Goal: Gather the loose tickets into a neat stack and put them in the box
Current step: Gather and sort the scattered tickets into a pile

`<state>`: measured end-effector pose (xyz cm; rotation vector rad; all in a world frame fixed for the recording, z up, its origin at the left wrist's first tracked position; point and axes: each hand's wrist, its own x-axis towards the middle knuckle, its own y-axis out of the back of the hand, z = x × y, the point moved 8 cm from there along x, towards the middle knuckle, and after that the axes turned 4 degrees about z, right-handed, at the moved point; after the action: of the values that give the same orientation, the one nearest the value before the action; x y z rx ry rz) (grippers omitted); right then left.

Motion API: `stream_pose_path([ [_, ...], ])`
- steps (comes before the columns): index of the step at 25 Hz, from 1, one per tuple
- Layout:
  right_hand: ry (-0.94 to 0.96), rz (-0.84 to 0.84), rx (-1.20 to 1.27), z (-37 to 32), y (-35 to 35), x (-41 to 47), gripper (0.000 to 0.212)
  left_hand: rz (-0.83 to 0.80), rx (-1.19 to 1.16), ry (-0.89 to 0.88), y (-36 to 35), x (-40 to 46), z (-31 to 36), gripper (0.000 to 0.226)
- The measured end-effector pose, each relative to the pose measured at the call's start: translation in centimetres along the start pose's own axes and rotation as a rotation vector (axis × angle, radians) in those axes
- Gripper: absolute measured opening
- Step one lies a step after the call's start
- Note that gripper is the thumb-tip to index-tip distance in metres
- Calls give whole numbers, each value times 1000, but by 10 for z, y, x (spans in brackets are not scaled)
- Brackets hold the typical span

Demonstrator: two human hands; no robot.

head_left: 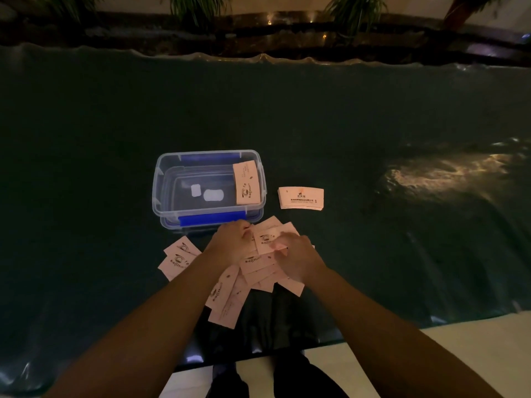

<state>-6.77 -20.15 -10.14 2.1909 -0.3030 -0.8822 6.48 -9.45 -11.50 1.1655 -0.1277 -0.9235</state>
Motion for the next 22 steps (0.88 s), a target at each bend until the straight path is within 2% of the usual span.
stream_pose_path([
  [3,80,43,22,-4,-2,-7,29,53,-148,26,5,0,-4,32],
  [5,-4,181,136,7,6,-15,26,33,-141,45,3,1,-7,31],
  [7,-228,333,330,33,13,-27,21,27,-121,66,3,2,-6,30],
  [8,-371,357,443,47,10,-35,20,27,-97,66,3,2,-5,30],
  [10,-603,304,632,67,-7,-49,26,-30,-25,80,-2,2,-1,29],
  [12,-717,233,772,72,-24,-58,38,-80,39,101,-8,0,4,27],
  [18,-762,241,1061,72,-42,-62,58,-99,-59,176,-11,-10,6,39],
  [20,-745,241,1084,69,-42,-59,56,-98,-55,185,-12,-16,8,48],
  [22,-747,245,1072,69,-40,-54,42,-76,-34,192,-13,-22,9,54],
])
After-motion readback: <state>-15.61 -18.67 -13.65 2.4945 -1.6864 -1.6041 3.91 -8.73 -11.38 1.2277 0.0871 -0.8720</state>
